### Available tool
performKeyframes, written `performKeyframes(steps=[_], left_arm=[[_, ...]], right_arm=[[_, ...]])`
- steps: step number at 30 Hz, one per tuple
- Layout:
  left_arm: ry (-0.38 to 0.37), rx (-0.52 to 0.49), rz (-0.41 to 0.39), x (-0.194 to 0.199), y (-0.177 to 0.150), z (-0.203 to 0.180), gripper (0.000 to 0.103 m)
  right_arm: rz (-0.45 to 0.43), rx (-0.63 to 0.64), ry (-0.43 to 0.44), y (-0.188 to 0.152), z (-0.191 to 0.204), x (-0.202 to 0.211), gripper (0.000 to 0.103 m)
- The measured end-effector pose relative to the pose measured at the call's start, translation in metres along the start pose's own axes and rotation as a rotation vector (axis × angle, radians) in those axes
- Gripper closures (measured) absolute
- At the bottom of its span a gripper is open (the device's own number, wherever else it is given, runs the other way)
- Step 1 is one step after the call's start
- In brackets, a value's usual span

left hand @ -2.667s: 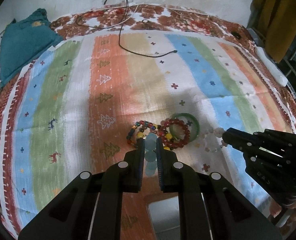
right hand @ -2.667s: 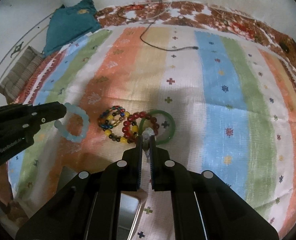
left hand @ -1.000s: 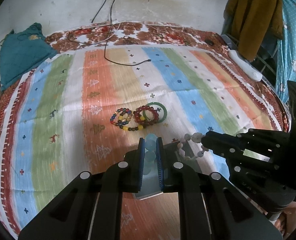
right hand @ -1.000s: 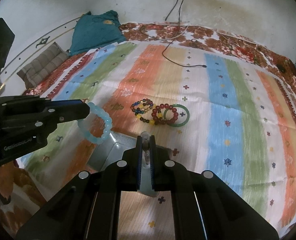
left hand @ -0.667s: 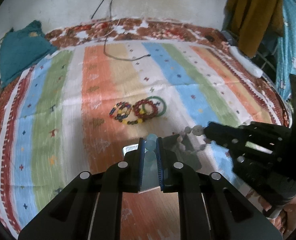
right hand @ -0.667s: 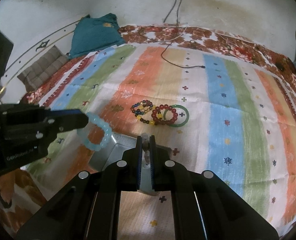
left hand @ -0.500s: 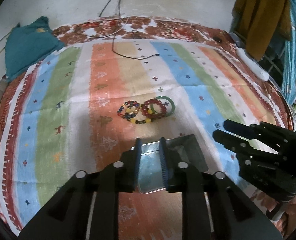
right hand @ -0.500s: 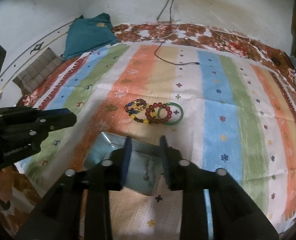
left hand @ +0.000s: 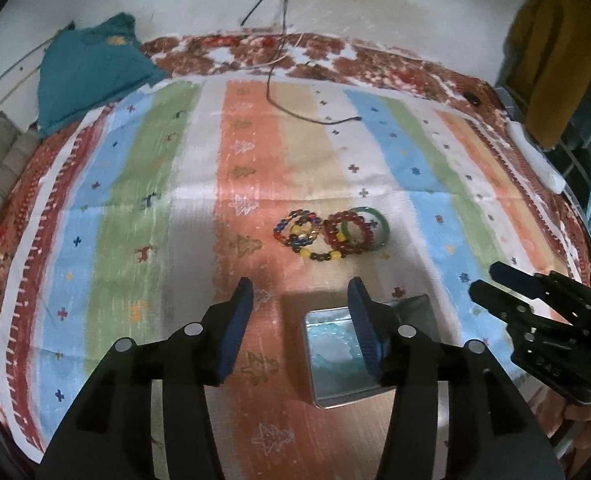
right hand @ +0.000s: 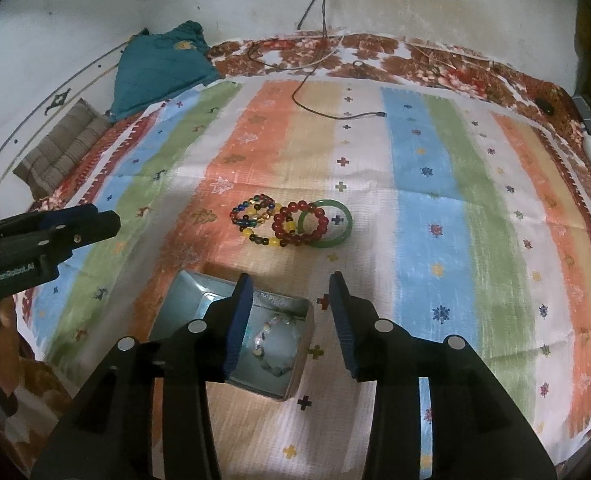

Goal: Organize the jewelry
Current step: 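Open the left tool over the tin while the right tool releases its bracelet, then move both open tools back to the remaining bracelets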

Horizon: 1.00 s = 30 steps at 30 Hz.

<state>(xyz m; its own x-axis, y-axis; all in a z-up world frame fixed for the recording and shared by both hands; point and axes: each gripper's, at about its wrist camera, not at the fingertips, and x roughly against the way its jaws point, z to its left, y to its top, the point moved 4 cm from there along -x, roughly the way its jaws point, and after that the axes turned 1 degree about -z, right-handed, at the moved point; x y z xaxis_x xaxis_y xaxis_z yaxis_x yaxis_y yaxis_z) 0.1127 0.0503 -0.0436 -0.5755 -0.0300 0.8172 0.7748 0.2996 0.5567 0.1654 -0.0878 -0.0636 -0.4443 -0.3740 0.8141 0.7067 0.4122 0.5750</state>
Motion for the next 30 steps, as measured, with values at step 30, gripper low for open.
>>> performKeyframes(steps=[30], left_arm=[[0.150, 0.001, 0.115, -0.082, 0.030, 0.020, 0.032]], right_arm=[[0.068, 0.012, -0.086, 0.037, -0.020, -0.058, 0.035]])
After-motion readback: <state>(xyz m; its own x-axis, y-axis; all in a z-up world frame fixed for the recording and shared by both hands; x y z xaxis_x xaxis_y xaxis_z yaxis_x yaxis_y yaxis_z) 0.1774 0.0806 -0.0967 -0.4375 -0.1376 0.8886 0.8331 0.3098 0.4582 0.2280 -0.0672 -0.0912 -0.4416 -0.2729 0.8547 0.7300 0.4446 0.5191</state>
